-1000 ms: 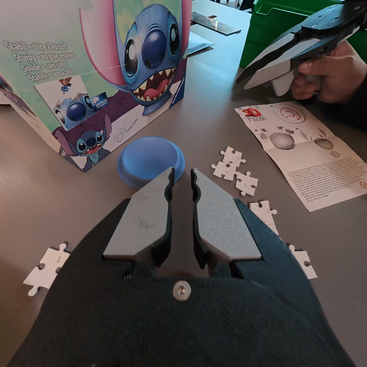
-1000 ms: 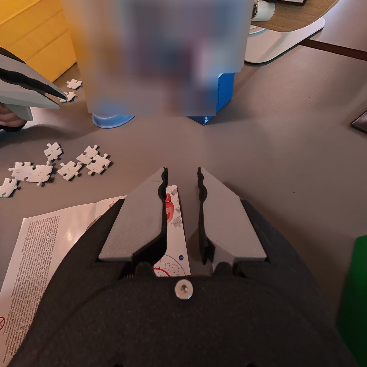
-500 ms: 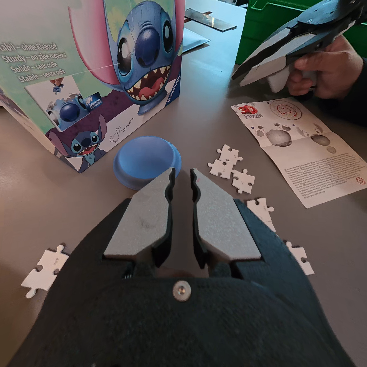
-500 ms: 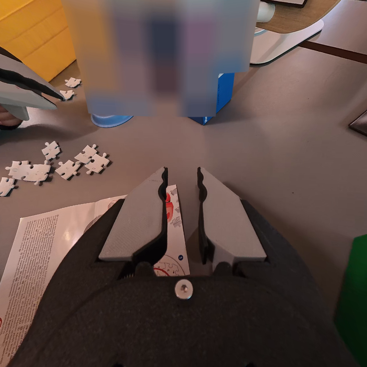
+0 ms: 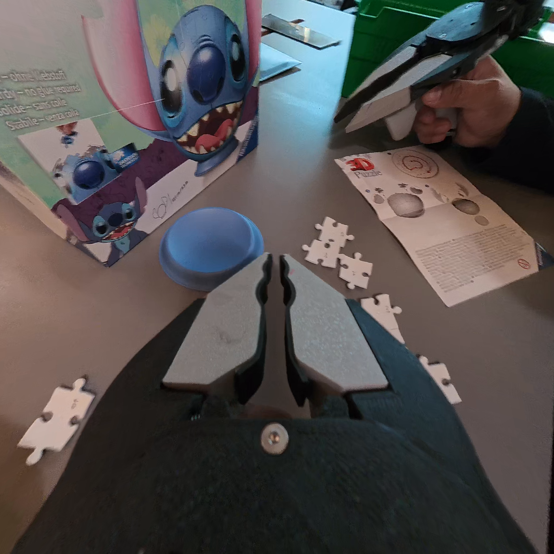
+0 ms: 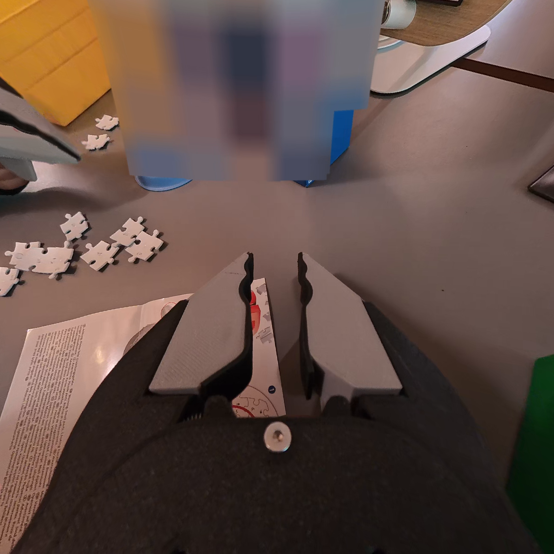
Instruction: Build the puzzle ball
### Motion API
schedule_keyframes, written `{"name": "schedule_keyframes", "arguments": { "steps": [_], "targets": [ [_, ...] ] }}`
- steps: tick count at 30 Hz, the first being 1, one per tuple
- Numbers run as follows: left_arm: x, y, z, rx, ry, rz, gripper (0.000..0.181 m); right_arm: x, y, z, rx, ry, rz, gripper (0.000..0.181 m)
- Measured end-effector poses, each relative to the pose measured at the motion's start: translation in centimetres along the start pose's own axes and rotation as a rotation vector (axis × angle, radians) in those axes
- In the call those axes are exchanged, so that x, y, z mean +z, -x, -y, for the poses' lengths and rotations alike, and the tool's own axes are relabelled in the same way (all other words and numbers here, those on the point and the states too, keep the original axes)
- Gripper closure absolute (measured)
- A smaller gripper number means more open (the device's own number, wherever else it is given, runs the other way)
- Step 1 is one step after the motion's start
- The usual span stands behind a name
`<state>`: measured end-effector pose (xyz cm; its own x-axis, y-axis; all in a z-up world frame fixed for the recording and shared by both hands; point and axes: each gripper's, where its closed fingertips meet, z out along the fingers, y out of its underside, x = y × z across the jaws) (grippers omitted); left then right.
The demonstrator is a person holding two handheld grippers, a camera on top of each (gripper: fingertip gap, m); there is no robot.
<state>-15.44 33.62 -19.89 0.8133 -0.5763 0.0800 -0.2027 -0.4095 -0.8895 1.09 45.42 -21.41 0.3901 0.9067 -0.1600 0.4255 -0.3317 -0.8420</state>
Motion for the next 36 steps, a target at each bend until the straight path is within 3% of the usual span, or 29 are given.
{"name": "schedule_keyframes", "arguments": {
  "steps": [3,7,13,18,31,36],
  "targets": [
    [-0.1,-2.8,-0.6,0.095,0.037,-0.135,0.181,-0.1,0.0,0.1,0.001,-0.004,-0.001,0.155],
    [-0.8,-4.2,-3.2,0.358,0.183,-0.157,0.181,-0.2,-0.1,0.3,0.004,-0.013,-0.003,0.155],
    [-1.9,-7.2,-5.5,0.406,0.26,-0.348,0.181,-0.4,0.0,0.5,0.001,-0.021,0.0,0.155],
    [-1.9,-8.9,-7.0,0.471,0.317,-0.412,0.181,-0.4,-0.1,0.5,0.004,-0.024,-0.003,0.155],
    [-1.8,-9.9,-5.6,0.447,0.225,-0.441,0.181,-0.6,0.0,0.8,0.0,-0.034,-0.005,0.155],
    [-1.9,-8.7,-1.8,0.381,0.038,-0.362,0.18,-0.7,-0.1,0.9,0.0,-0.041,-0.005,0.155]
  ]
}}
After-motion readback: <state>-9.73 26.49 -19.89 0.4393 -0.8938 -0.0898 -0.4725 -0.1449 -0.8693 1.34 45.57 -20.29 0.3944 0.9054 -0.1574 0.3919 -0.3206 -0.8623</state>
